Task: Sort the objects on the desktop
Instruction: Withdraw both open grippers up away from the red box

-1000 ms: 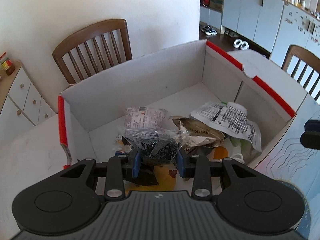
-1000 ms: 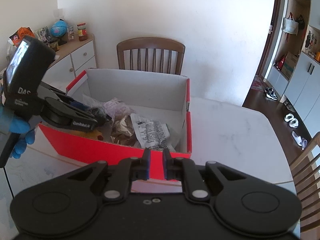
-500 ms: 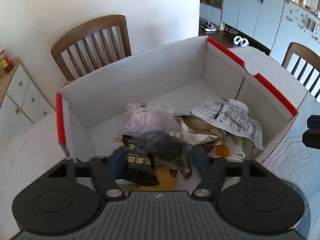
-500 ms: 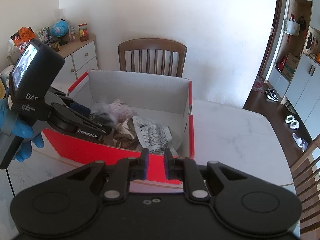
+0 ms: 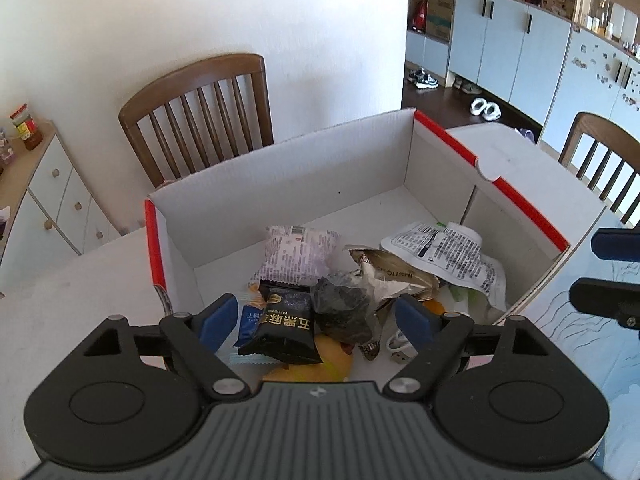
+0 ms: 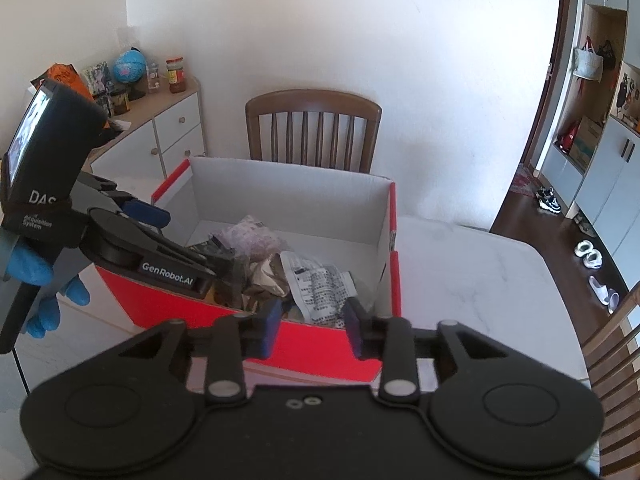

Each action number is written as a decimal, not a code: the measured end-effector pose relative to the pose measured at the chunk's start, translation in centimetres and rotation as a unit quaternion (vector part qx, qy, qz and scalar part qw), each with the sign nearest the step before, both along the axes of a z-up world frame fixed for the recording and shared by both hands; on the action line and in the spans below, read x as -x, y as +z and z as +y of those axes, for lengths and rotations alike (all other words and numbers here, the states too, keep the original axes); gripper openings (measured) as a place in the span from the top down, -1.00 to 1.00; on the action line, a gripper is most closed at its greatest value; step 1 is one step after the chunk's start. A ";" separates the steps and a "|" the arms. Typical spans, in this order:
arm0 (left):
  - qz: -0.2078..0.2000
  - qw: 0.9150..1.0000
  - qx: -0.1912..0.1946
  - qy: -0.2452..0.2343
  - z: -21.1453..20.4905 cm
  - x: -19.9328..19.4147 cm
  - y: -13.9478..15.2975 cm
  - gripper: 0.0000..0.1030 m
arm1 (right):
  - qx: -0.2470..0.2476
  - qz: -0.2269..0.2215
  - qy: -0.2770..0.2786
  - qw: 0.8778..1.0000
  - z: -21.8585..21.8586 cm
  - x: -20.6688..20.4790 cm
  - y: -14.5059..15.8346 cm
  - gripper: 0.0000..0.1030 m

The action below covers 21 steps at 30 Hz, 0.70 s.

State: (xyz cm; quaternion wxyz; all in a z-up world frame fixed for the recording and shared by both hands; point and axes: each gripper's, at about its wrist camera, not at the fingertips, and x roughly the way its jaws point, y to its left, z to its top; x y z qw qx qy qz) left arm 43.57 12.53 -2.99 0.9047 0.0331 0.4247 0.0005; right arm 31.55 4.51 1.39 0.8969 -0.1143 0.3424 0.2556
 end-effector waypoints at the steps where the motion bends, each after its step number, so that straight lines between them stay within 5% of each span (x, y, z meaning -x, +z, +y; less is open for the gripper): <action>1: -0.002 1.000 0.001 0.002 0.0 0.2 0.2 -0.67 | -0.001 -0.001 0.001 1.000 0.0 0.1 0.1 0.20; 9: -0.016 1.000 0.006 0.007 -0.1 1.9 1.6 -0.75 | -0.005 -0.008 0.003 1.000 0.1 0.7 1.0 0.10; 21: -0.026 0.999 0.012 0.027 0.0 4.8 3.1 -0.75 | -0.013 -0.021 0.006 1.000 -0.1 1.7 1.5 -0.33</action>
